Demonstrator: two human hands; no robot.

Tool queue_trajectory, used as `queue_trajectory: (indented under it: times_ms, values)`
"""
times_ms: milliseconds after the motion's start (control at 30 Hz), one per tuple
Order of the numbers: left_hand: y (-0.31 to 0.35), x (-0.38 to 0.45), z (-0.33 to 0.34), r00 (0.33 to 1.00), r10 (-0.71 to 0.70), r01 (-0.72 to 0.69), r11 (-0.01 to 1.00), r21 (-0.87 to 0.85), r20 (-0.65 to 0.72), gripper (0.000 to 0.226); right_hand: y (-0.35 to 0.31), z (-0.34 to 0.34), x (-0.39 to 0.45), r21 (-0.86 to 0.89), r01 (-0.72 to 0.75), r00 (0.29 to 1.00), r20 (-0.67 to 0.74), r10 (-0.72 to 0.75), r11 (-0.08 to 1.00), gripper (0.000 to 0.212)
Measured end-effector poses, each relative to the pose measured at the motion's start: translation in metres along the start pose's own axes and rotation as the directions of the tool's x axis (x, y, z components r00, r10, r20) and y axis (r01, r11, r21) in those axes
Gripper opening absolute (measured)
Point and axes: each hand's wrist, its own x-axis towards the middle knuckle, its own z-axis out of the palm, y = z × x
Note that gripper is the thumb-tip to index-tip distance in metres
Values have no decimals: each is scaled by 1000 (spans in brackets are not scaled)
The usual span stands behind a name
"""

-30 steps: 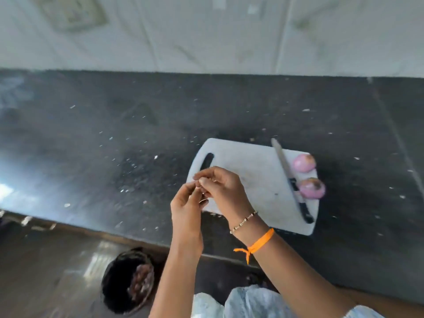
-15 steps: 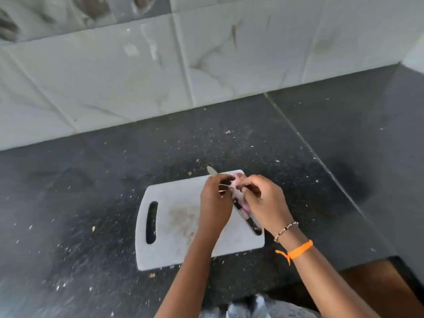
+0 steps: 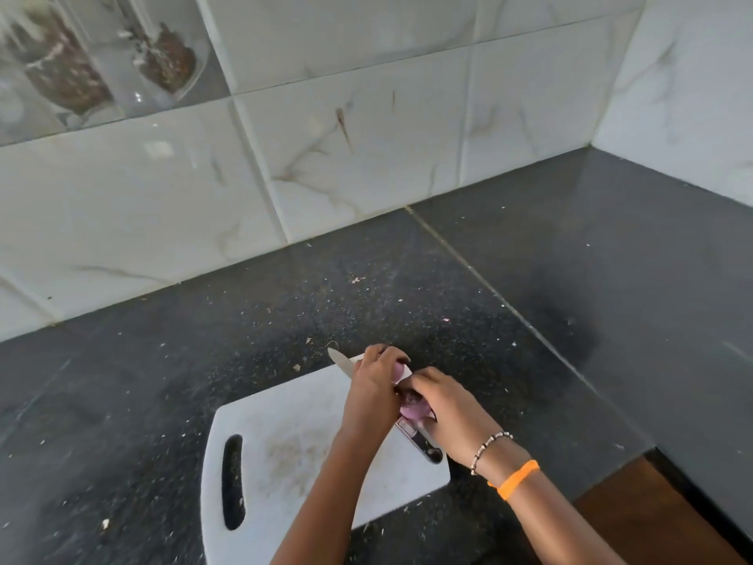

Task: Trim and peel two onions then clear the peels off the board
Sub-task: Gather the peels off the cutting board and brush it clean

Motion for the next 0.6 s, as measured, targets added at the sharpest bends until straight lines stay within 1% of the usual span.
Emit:
queue_trajectory:
  times_ms: [67, 200, 267, 367, 500, 600]
  values:
    - [-3, 1, 2, 999, 11, -12, 1000, -15, -32, 32, 1, 5, 0, -5, -3, 999, -35, 3, 1000, 43]
    - [-8, -2, 1, 996, 24, -24, 1000, -3, -84, 39, 2, 9, -1, -14, -18, 993, -115, 16, 1000, 40]
    - [-12, -9, -4, 989, 11, -12, 1000, -4, -149, 42, 2, 9, -1, -18, -11, 988, -152, 8, 1000, 41]
    - [-23, -31, -16, 967, -51, 49, 999, -12, -248, 46, -7, 13, 3, 7, 40, 981, -188, -38, 999, 45]
    - [-44, -72, -31, 915, -206, 202, 978, -48, -347, 45, -28, 30, 11, 58, 149, 981, -137, -140, 987, 45]
    - [-53, -94, -35, 891, -283, 274, 959, -76, -355, 50, -39, 47, 15, 32, 230, 970, -86, -227, 973, 48]
